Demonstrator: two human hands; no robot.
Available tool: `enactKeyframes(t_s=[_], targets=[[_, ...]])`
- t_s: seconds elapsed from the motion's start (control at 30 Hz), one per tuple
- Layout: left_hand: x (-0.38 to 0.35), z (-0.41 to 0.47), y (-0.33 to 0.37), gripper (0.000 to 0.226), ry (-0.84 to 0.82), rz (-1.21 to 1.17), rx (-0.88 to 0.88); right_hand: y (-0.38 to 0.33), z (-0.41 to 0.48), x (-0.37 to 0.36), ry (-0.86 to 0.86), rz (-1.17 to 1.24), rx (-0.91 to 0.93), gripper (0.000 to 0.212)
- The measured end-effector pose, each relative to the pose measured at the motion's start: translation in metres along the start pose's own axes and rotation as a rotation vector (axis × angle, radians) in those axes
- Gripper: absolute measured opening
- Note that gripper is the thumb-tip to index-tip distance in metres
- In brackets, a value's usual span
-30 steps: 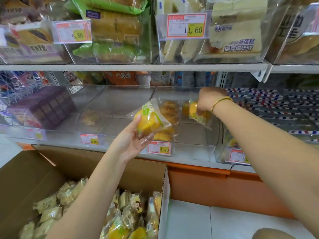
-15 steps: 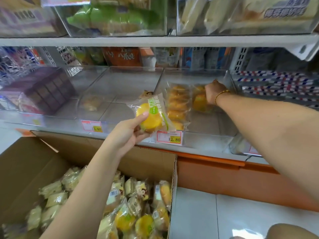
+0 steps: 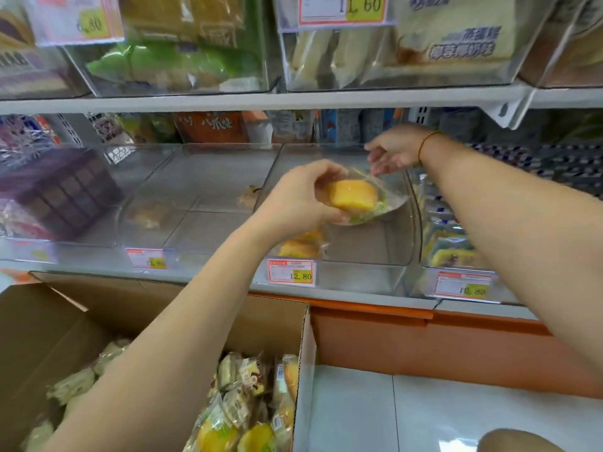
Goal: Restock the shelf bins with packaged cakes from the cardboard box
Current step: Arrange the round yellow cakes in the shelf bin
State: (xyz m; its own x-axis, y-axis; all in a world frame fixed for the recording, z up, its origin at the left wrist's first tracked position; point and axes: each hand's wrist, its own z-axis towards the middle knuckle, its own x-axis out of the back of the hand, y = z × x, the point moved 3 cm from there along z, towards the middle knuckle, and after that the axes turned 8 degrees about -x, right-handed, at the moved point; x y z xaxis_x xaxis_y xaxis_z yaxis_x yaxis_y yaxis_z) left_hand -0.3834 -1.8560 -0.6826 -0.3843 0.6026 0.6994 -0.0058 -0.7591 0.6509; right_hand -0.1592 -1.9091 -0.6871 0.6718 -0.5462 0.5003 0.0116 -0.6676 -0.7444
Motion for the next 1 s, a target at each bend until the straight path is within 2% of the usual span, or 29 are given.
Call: enactKeyframes(t_s=[0.03, 0.1, 0.2, 0.33, 0.53, 0.6, 0.7, 0.8, 0.9, 1.0], targets=[[-0.006, 0.01, 0.002, 0.068, -0.006, 0.046, -0.019, -0.002, -0.001, 0.006, 0.004, -0.03, 0.03, 0.026], [-0.014, 0.027, 0.003, 0.072, -0.01, 0.127, -0.043, 0.001, -0.003, 0.02, 0.07, -0.241, 0.142, 0.028], [-0.027, 0.046, -0.002, 0.071, -0.071, 0.135, -0.023, 0.017, -0.004, 0.032, 0.237, -0.614, 0.336, 0.015], [-0.045, 0.065, -0.014, 0.061, -0.198, 0.113, 0.027, 0.035, -0.006, 0.038, 0.245, -0.766, 0.417, 0.019], [-0.031, 0.075, -0.027, 0.063, -0.169, 0.207, -0.009, 0.035, -0.004, 0.03, 0.329, -0.786, 0.454, 0.03], [-0.033, 0.075, -0.031, 0.066, -0.21, 0.277, 0.008, 0.033, -0.001, 0.027, 0.366, -0.767, 0.435, 0.028], [-0.049, 0.077, -0.034, 0.069, -0.318, 0.436, 0.03, 0.032, 0.014, 0.026, 0.518, -0.679, 0.353, 0.024], [-0.062, 0.083, -0.036, 0.068, -0.339, 0.469, 0.048, 0.033, 0.019, 0.019, 0.63, -0.653, 0.34, 0.015], [-0.077, 0.09, -0.037, 0.064, -0.408, 0.552, 0.068, 0.034, 0.02, 0.014, 0.671, -0.681, 0.381, 0.015], [-0.09, 0.093, -0.045, 0.06, -0.384, 0.581, 0.133, 0.036, 0.023, 0.012, 0.686, -0.711, 0.409, 0.017]])
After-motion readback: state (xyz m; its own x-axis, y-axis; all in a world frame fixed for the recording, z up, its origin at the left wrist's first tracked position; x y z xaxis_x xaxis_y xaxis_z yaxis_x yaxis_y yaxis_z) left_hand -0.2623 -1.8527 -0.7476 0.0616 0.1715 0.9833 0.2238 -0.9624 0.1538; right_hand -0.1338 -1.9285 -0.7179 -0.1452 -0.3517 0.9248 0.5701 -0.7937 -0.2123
